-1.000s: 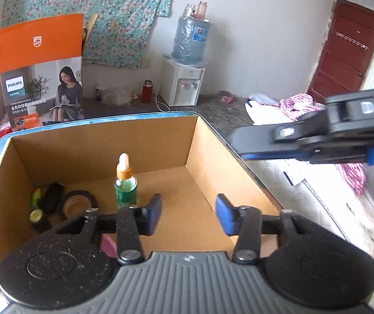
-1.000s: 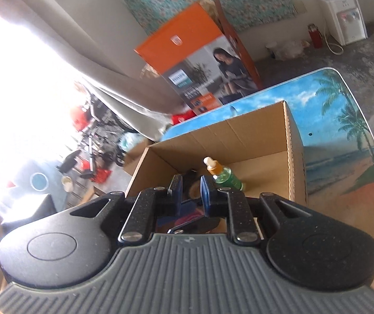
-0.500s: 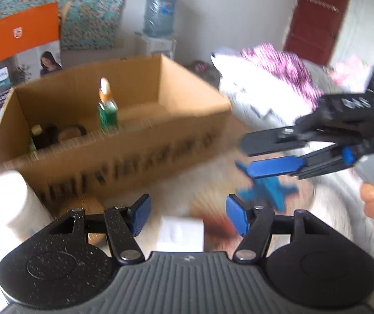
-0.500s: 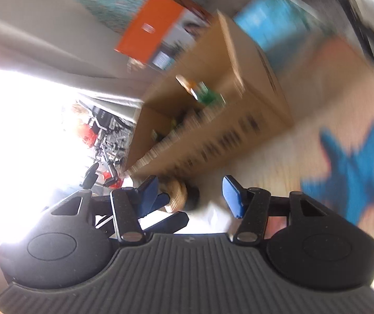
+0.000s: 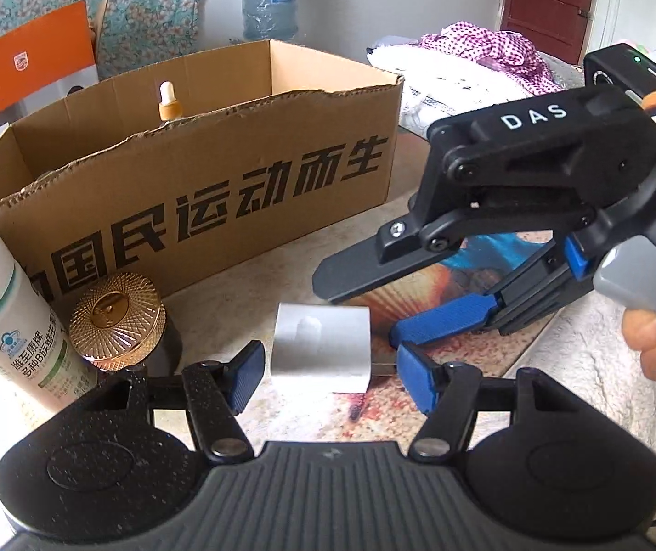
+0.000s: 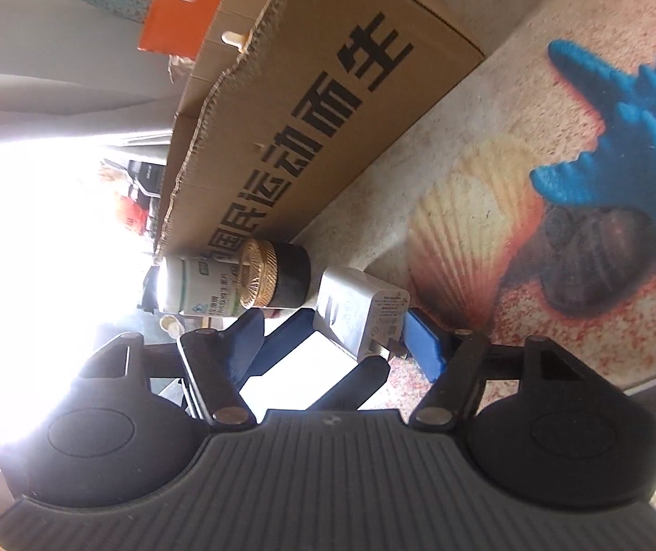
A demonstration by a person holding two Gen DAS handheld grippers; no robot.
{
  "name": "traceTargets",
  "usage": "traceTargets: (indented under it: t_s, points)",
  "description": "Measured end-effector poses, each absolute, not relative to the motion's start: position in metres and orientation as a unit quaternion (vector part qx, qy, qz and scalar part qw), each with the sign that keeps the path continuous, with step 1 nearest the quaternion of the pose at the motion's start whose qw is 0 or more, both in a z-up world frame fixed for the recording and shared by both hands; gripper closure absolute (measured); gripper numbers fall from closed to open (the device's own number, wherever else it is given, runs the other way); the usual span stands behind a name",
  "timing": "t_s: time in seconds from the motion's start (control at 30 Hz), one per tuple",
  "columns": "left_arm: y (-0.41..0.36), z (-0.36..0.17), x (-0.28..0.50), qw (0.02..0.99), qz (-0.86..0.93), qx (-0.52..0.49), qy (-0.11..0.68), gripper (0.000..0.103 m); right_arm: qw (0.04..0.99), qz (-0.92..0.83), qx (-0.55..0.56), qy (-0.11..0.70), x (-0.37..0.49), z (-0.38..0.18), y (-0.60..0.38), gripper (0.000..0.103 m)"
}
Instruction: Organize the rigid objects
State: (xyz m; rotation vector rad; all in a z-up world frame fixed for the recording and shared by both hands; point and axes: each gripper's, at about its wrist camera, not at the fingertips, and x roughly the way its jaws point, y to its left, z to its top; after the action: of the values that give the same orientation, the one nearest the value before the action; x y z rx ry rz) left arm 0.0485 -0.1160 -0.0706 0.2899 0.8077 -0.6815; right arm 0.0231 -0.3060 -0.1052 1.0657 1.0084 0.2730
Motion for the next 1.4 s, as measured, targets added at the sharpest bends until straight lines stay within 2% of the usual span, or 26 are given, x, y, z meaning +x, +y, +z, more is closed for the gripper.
traceTargets:
  t_s: [0.47, 1.4]
  points:
    - [-0.122, -0.077, 0.045, 0.845, -0.343, 0.142, 0.385, 0.029, 0.722, 0.143, 0.498, 0.458, 0.037, -0.106, -0.291, 0.025]
    - [-0.095, -0.085, 0.067, 0.840, -0.349, 0.069, 0.409, 0.028, 0.740, 0.176, 0.494, 0.422, 0.051, -0.073, -0.273, 0.025]
